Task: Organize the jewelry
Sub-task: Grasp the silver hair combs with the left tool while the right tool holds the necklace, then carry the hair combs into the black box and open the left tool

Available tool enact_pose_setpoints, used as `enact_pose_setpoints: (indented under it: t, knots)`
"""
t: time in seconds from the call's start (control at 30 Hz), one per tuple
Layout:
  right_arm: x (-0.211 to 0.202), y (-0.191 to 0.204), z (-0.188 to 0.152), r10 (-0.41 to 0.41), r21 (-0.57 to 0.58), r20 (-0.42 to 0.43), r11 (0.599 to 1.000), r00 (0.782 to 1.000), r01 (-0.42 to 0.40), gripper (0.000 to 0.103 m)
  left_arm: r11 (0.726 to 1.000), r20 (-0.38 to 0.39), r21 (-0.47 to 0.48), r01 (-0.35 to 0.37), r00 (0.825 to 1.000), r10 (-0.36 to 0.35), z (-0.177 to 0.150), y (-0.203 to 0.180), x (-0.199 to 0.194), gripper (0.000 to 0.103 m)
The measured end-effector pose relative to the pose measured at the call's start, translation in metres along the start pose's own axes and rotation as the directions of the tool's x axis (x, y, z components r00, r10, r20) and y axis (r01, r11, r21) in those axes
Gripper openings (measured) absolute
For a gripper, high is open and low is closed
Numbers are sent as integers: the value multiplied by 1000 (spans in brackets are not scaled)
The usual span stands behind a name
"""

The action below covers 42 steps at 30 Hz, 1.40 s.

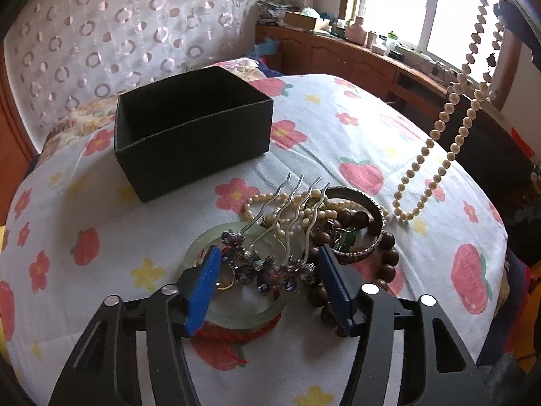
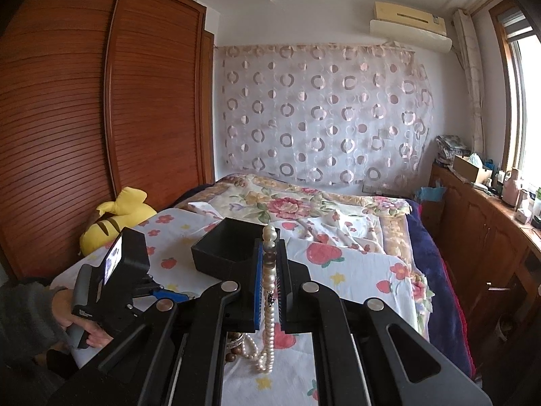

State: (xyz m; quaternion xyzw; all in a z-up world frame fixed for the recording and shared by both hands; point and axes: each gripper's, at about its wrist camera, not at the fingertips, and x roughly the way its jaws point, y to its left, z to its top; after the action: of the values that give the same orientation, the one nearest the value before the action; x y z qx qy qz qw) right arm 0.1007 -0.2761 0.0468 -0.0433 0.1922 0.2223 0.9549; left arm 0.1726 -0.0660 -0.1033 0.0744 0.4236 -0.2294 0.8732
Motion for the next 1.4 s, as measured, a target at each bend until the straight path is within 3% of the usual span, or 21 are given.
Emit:
enact_pose_setpoints:
  t: [0.07,0.17,0.33,0.37,0.67,1.03,1.4]
  knots:
    - [-1,0,0,0,0,-1,1000,1000,0,8,1000,-1,6,1,1000,-1,0,0,-1,51]
    - [-1,0,0,0,0,0,1000,1000,0,8,1000,6,26,1,1000,-1,-1,-3,-4,42]
    - [-1,0,0,-1,0,1,1000,1000,1,8,1000,12,28,-6,1000,6,-1,-4,-7,38]
    - [-1,0,0,0,0,0,1000,1000,0,8,1000,19,28,1,1000,-2,-1,-4,-8,31]
    - [0,0,0,1,-3,-1,1000,1000,-1,8,999,8,-16,-30,1000,30,8,9,-11,30]
    - [0,4,1,1,-9,4,1000,1000,-1,8,998,62,-54,-40,997,44,14,22,-34,30]
    - [-4,24,51,33,-74,86,997,996,-26,8,995,134,-64,-72,988,80,44,33,-55,30]
